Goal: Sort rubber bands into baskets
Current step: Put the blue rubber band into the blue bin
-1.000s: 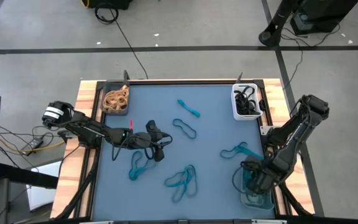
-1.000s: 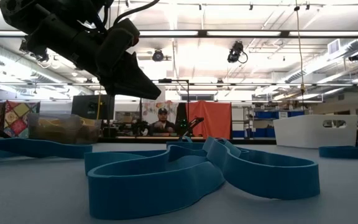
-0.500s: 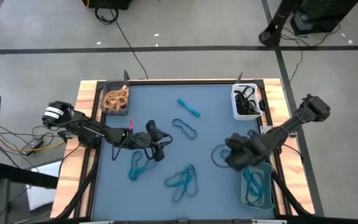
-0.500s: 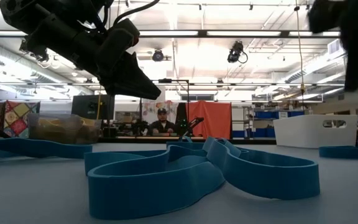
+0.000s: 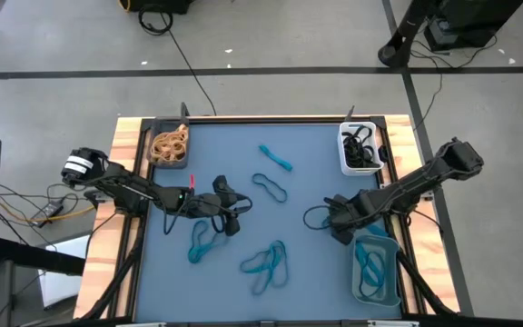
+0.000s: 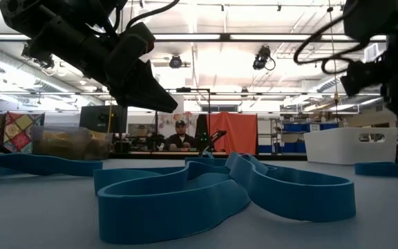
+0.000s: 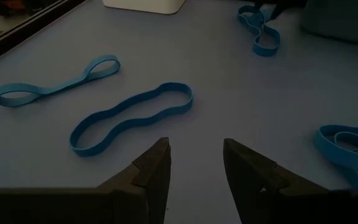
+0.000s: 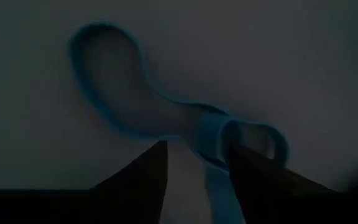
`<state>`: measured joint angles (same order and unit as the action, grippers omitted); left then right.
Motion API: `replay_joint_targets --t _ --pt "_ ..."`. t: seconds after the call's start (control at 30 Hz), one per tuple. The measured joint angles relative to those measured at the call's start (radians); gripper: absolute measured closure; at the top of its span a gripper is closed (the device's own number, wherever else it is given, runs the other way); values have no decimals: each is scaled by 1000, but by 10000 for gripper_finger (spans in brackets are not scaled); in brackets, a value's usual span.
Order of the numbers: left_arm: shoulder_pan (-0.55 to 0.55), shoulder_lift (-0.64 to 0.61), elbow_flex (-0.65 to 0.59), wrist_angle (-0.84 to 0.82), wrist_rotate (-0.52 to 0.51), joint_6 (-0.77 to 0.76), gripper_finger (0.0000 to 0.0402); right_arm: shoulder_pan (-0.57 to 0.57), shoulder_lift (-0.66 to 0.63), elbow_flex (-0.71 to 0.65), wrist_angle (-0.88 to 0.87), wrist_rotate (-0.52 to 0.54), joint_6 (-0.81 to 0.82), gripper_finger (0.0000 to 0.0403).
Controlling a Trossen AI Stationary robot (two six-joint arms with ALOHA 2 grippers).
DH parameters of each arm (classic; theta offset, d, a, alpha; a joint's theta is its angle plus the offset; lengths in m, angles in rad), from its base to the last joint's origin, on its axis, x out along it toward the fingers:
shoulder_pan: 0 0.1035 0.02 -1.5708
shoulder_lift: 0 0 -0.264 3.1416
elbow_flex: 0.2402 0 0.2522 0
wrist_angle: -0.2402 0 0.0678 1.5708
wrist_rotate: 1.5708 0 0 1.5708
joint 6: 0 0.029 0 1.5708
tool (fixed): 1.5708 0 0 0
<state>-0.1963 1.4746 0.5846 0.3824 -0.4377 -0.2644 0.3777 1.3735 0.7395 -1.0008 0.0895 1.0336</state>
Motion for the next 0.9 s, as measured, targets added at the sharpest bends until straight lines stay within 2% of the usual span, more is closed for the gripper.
replay_joint_targets --t 0.17,0.27,0.37,0.43,0.53,0.57,0.7,0.9 --pt "0 0 0 0 0 -1 250 -39 0 -59 37 8 -17 191" --pt "0 0 0 2 0 0 250 -54 0 -76 38 16 -43 189" --pt "0 0 0 6 -5 3 250 -64 0 -77 44 7 -81 224" --pt "0 0 0 9 -5 3 250 -73 0 -77 58 -13 -110 271" --pt "0 0 0 8 -5 3 250 -80 0 -76 81 -71 -126 366" --pt "0 0 0 8 -5 3 250 -81 0 -70 80 -89 -131 383" --pt "0 0 0 8 -5 3 250 -44 -1 1 61 -166 -114 389" --pt "0 0 0 7 -5 8 250 40 -2 224 -52 -160 -137 396"
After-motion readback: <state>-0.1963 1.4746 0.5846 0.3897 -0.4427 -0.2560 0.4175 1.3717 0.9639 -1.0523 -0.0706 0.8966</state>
